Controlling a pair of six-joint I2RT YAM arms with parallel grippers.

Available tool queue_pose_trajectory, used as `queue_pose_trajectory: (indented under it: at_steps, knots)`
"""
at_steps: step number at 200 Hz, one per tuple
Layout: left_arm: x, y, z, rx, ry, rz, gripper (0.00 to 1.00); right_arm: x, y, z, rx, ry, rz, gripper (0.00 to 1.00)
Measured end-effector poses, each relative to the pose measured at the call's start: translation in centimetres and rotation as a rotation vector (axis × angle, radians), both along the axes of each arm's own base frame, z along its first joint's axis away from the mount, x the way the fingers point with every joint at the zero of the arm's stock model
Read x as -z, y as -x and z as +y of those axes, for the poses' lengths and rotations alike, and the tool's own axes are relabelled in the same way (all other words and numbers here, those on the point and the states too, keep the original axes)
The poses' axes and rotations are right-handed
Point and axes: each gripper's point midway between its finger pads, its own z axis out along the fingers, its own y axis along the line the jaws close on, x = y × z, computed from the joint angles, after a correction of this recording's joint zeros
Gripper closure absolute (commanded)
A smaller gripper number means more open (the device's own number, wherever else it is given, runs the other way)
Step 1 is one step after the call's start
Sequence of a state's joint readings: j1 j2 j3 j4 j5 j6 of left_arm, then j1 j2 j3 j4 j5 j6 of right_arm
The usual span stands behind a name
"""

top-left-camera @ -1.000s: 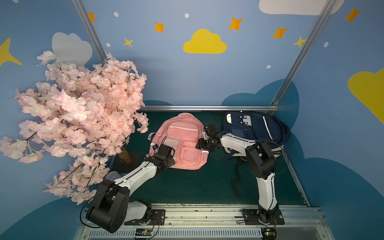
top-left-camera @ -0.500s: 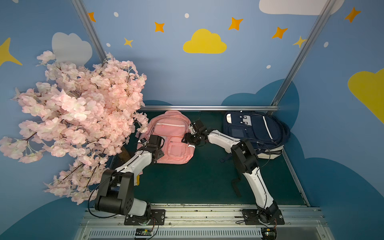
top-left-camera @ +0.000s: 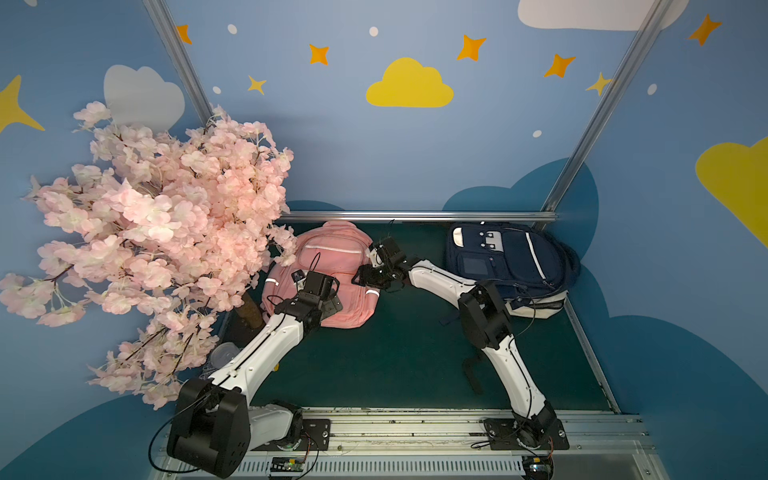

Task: Zip up the backpack
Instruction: Move the backpack to the center of the board.

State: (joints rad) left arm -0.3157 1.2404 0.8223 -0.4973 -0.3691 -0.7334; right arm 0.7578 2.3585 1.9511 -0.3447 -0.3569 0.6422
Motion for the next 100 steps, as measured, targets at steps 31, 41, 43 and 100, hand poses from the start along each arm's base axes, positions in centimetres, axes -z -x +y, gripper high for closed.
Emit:
queue_pose_trajectory:
  at_steps: [31,41,43,100]
  knots:
    - [0.0,0.3,-4.5,0.13,0.049,-0.005,0.04,-5.0,-0.3,-7.6,0.093,0.047,-0.073,0.32]
    - [-0.3,0.0,-6.3,0.175,0.071,-0.011,0.04,-7.5,-1.1,-10.8,0.146,0.049,-0.12,0.32]
    - [-0.3,-0.1,-6.5,0.182,0.074,-0.012,0.04,-8.1,-1.4,-11.7,0.167,0.055,-0.135,0.32]
    - [-3.8,-6.4,-20.1,0.446,0.241,-0.11,0.04,-13.6,-2.0,-32.4,0.619,0.24,-0.344,0.31]
